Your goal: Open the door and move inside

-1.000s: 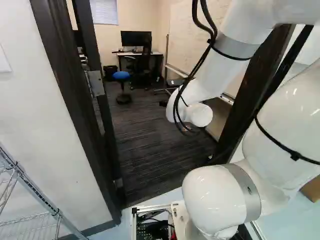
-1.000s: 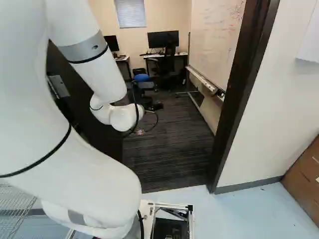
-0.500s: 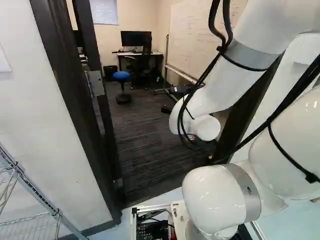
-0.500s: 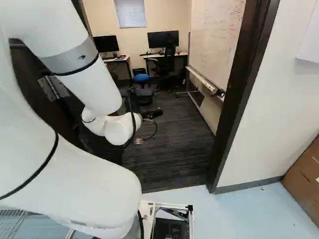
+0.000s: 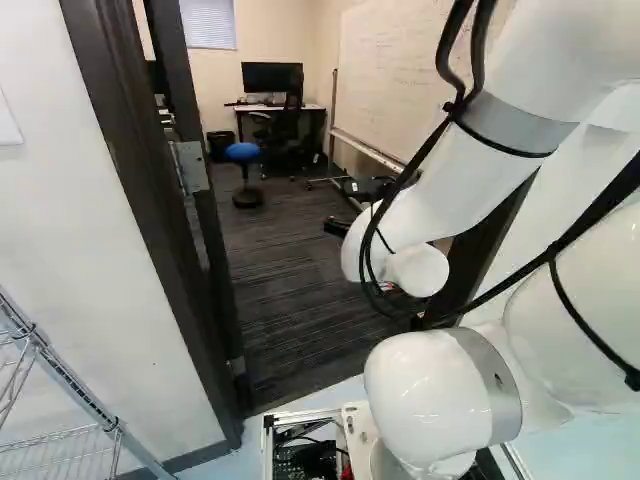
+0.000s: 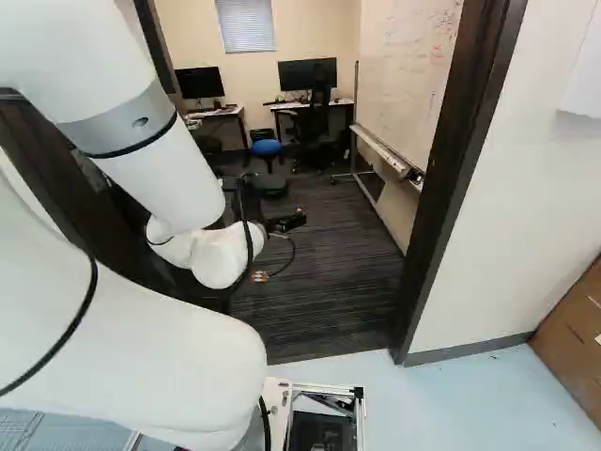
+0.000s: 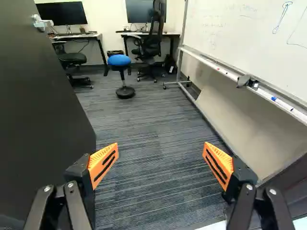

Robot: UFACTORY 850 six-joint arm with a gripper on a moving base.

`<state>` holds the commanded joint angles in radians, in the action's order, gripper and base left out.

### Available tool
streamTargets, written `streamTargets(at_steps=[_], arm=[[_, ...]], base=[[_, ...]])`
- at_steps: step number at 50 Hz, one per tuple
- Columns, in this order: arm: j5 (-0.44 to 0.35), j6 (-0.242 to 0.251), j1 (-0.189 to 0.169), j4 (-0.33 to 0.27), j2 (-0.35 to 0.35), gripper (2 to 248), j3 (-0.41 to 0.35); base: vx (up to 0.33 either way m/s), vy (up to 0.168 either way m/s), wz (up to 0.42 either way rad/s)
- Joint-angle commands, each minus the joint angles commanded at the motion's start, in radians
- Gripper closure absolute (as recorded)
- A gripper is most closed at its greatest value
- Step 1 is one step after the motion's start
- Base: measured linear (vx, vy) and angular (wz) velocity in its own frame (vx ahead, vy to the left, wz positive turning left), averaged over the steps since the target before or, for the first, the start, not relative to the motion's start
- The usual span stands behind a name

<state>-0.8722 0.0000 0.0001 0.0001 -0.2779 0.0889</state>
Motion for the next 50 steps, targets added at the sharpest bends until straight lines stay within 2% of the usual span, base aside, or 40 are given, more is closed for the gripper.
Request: streamTargets(at_steps=[50], arm=[[0.000,0.000,0.000,0.000,-0.001,3,-0.002]], base=[[0.000,0.000,0.000]])
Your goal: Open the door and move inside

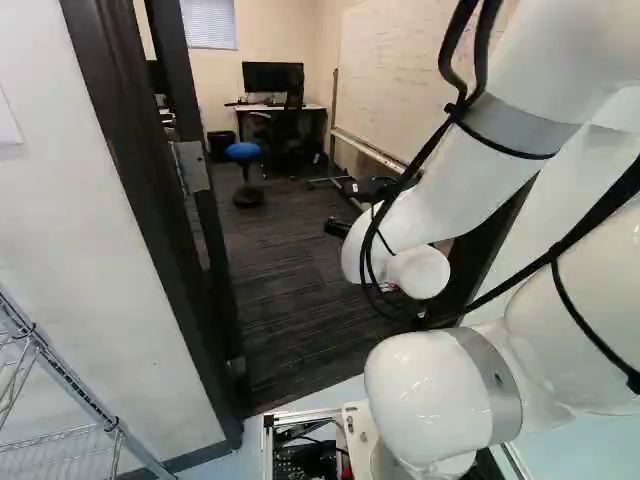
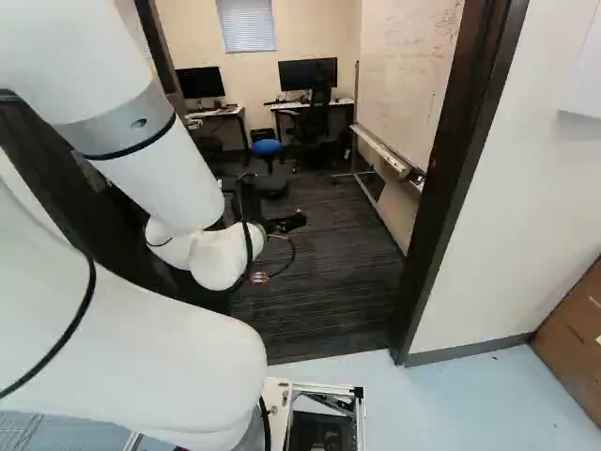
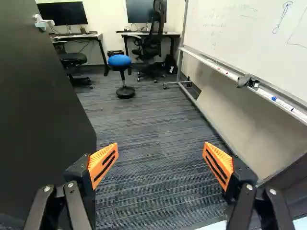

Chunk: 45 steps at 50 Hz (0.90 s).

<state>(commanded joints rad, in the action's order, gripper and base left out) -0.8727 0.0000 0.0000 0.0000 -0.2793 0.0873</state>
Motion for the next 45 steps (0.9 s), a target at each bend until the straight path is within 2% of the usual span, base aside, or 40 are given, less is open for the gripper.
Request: streamTargets(at_steps=[22,45], arm=[[0.000,0.000,0.000,0.000,0.000,3,0.000],[0.000,0.000,0.000,0.000,0.000,3,0.000]], base=[[0.035,-0.005,-0.001],[0.101,-0.049,0.001]])
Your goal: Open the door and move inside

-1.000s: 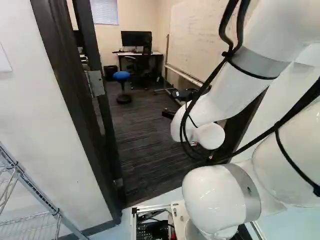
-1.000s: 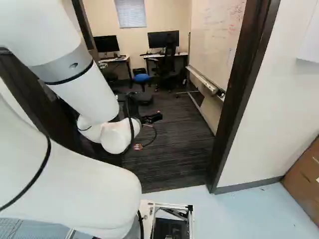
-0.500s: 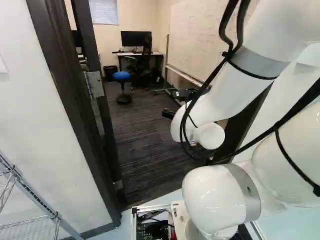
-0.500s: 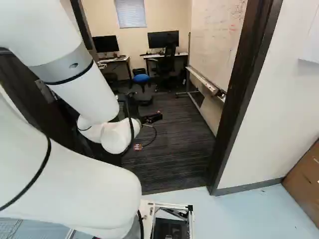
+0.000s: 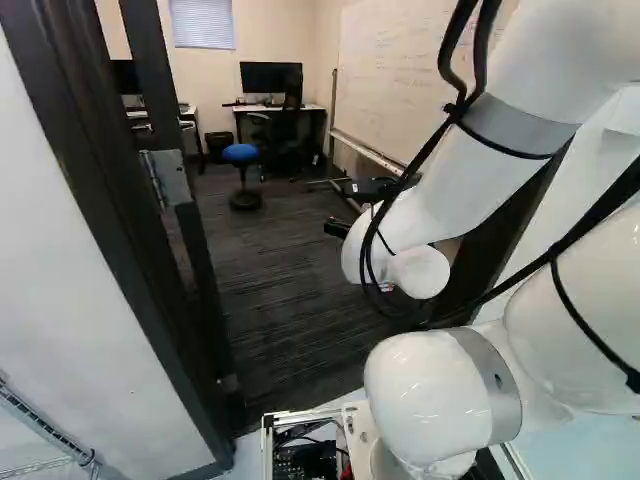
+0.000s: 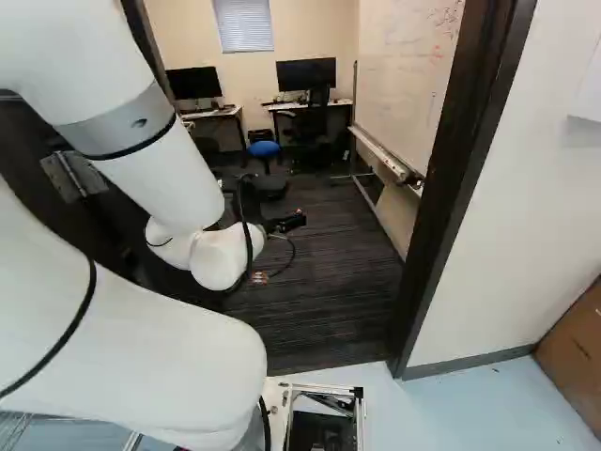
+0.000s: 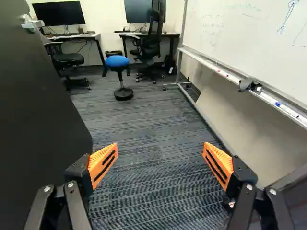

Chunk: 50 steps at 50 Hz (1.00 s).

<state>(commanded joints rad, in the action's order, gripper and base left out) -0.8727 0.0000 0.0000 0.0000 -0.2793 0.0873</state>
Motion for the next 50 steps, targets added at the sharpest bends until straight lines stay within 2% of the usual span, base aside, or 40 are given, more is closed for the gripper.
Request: streamTargets(at_steps=[25,50], arm=[[0.000,0.000,0.000,0.000,0.000,3,0.000],[0.000,0.000,0.000,0.000,0.000,3,0.000]], base=[[0.154,-0.056,-0.004],[0.157,-0.003,-0.016]])
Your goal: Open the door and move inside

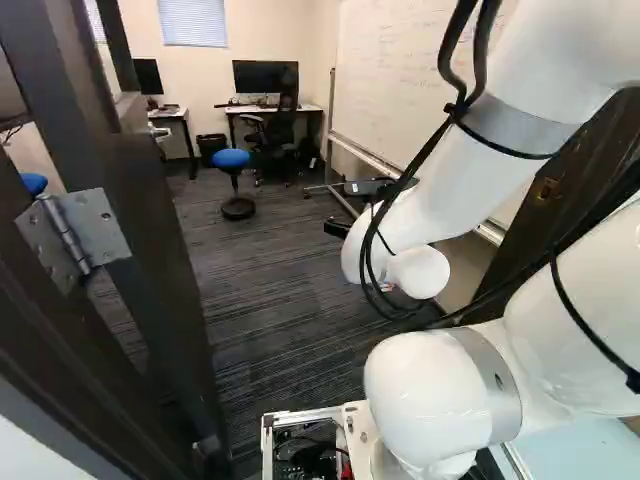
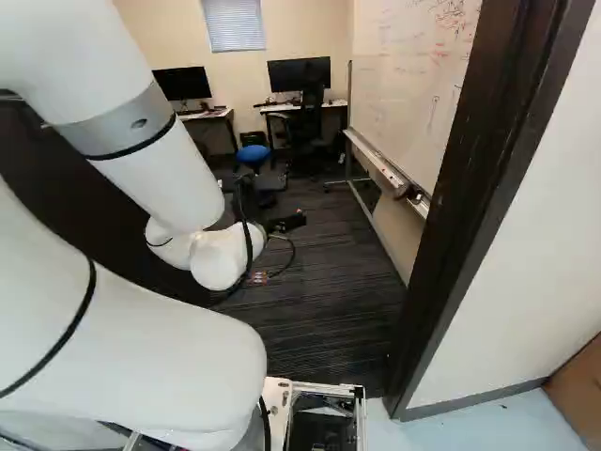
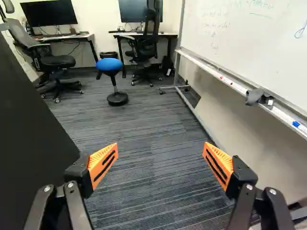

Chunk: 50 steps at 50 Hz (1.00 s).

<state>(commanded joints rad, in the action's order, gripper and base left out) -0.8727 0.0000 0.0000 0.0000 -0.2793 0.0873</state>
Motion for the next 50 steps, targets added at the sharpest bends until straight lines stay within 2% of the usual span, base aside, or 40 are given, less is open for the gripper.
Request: streamTargets(at_steps=[50], arm=[[0.000,0.000,0.000,0.000,0.000,3,0.000]], base=[[0.140,-0.002,-0.011]])
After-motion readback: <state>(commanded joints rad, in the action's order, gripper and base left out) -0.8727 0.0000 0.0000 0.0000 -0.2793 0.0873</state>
